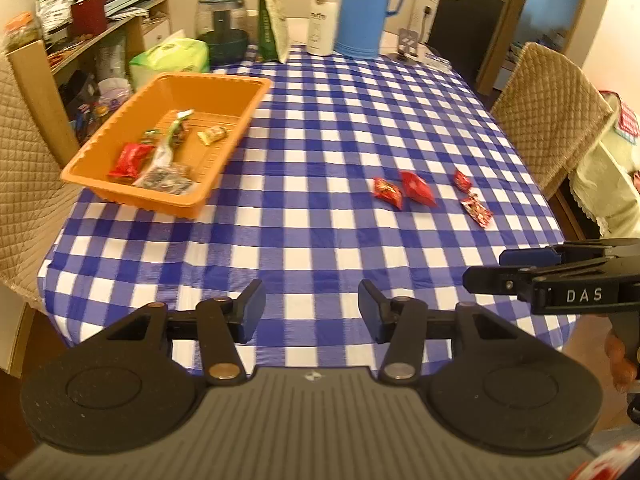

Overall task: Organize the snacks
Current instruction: 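Move both tools toward the remaining red candies on the table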

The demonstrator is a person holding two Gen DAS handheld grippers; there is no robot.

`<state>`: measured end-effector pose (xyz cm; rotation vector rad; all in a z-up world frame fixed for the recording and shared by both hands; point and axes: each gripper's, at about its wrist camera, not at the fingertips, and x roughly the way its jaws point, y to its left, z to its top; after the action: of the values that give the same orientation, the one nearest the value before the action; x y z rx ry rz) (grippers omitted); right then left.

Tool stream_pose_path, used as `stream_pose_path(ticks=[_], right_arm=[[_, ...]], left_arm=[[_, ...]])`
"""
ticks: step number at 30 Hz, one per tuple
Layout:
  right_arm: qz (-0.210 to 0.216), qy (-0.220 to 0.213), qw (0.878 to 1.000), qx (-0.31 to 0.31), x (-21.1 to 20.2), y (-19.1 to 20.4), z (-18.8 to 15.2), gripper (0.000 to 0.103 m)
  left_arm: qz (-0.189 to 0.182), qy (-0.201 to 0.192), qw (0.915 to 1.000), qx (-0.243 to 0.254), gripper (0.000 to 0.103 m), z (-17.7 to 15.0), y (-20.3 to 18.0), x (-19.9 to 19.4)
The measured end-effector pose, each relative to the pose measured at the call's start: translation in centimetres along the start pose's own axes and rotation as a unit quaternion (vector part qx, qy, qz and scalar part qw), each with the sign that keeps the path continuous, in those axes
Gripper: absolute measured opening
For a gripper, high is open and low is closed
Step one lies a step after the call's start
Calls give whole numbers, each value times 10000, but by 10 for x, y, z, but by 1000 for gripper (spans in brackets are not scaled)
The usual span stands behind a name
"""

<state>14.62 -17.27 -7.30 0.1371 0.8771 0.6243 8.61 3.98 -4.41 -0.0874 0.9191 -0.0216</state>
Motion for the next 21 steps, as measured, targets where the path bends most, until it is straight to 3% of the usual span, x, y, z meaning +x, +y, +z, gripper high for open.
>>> stream_pose_path(ticks=[21], right_arm=[[-653, -129, 9959, 614, -26, -65, -15, 68]], left_arm=[[-336, 18, 9960, 831, 49, 5, -61, 37]])
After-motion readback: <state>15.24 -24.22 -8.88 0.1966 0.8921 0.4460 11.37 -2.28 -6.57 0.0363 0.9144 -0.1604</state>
